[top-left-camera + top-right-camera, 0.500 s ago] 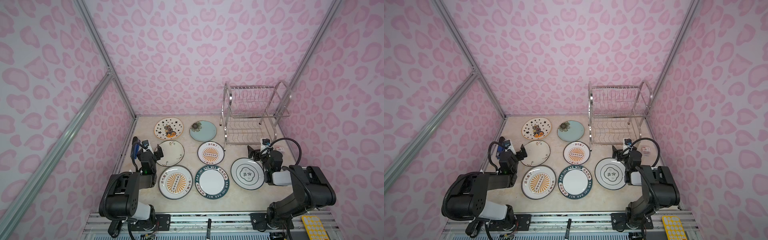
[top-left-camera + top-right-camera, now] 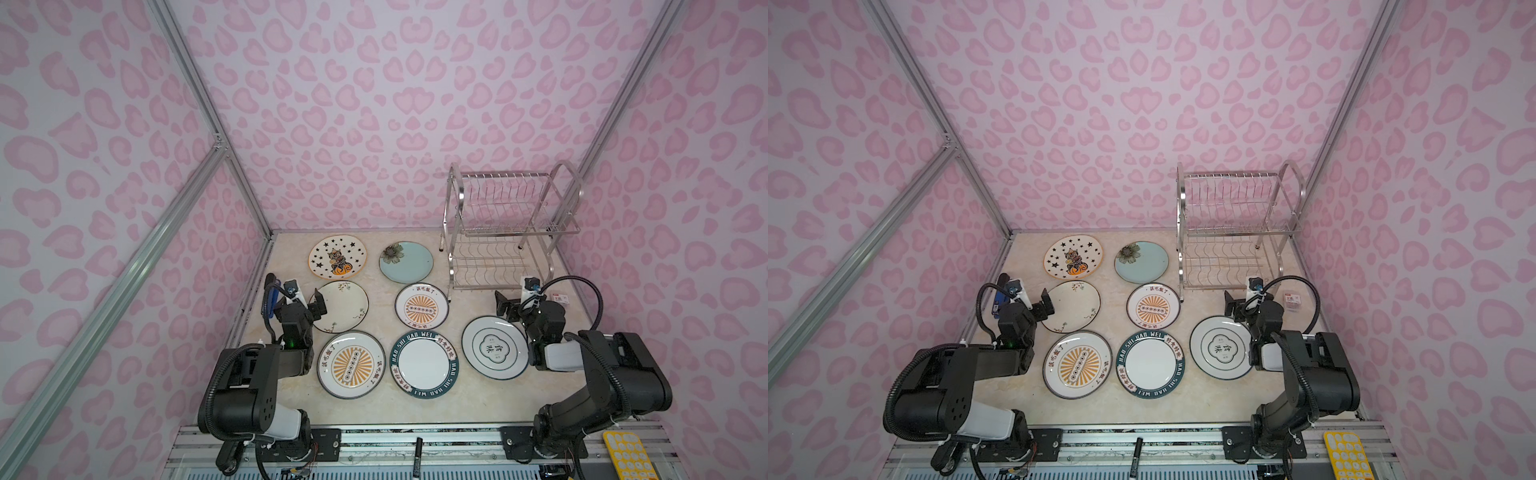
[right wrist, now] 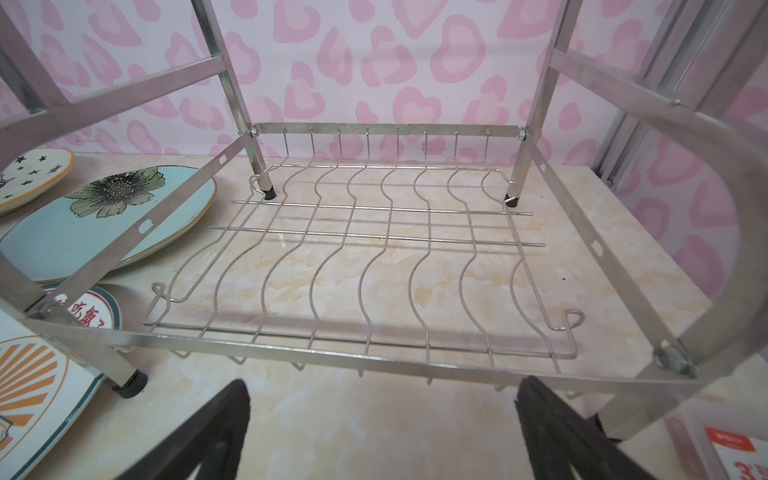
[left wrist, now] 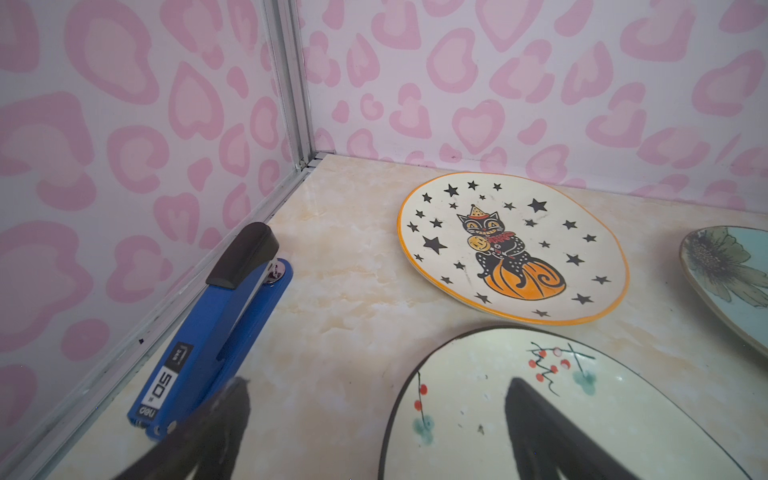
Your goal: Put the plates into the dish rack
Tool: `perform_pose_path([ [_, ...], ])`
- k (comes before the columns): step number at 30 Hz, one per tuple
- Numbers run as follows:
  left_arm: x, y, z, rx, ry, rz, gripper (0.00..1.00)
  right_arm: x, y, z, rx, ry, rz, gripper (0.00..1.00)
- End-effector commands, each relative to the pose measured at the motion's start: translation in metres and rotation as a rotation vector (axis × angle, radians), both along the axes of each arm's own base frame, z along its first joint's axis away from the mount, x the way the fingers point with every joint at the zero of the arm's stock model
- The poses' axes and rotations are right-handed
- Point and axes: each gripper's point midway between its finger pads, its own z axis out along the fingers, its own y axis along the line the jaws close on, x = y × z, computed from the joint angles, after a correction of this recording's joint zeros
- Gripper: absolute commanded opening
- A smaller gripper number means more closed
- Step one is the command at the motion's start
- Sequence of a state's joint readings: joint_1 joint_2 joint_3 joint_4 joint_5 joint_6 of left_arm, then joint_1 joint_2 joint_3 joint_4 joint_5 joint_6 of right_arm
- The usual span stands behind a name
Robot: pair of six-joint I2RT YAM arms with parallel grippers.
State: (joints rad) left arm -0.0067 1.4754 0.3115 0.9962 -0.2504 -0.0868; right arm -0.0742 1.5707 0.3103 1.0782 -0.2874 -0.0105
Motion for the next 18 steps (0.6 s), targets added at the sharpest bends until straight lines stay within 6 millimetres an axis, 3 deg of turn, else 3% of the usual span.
perform_pose_path([
  [1, 0.0013, 0.0013, 0.0075, 0.000, -0.031, 0.007, 0.98, 0.0003, -0.0007, 0.0027, -0.003, -0.017, -0.003, 1.00],
  [18, 0.0012, 0.0013, 0.0070, -0.002, -0.030, 0.007, 0.97, 0.0009, -0.0005, 0.0026, -0.005, -0.016, -0.005, 0.97],
])
